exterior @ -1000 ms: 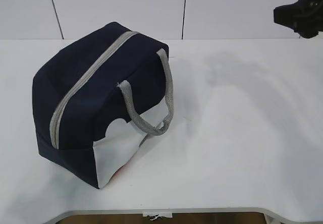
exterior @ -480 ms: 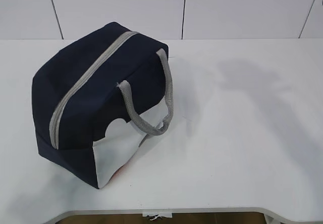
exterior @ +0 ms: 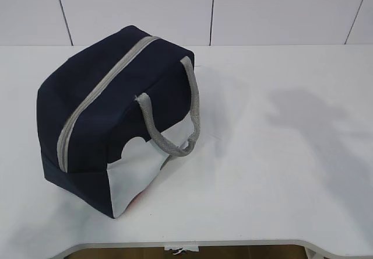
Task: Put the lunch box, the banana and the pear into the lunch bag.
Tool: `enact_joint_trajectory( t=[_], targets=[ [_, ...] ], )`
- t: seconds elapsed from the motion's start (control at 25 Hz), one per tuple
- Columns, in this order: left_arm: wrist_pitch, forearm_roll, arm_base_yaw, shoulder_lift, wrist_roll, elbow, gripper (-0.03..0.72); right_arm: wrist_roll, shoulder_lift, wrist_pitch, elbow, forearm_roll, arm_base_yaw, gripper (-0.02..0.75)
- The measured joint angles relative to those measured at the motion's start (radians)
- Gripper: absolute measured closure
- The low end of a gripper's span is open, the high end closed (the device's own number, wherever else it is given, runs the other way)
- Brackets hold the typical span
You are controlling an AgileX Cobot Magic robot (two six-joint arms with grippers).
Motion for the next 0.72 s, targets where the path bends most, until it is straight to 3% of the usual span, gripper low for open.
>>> enact_joint_trajectory(
  t=[0.2, 0.44, 0.72],
  targets=[
    [0.0, 0.0, 0.0, 0.0, 0.0, 0.0, 0.445, -0.165, -0.075, 0.126, 0.024, 0.148, 0.088, 0.283],
    [0.0, 0.0, 0.0, 0.0, 0.0, 0.0, 0.445, -0.393, -0.17, 0.289, 0.024, 0.403, 0.187, 0.283],
    [0.0, 0.0, 0.0, 0.0, 0.0, 0.0, 0.445, -0.667, -0.321, 0.534, 0.024, 0.697, 0.24, 0.284]
  ],
)
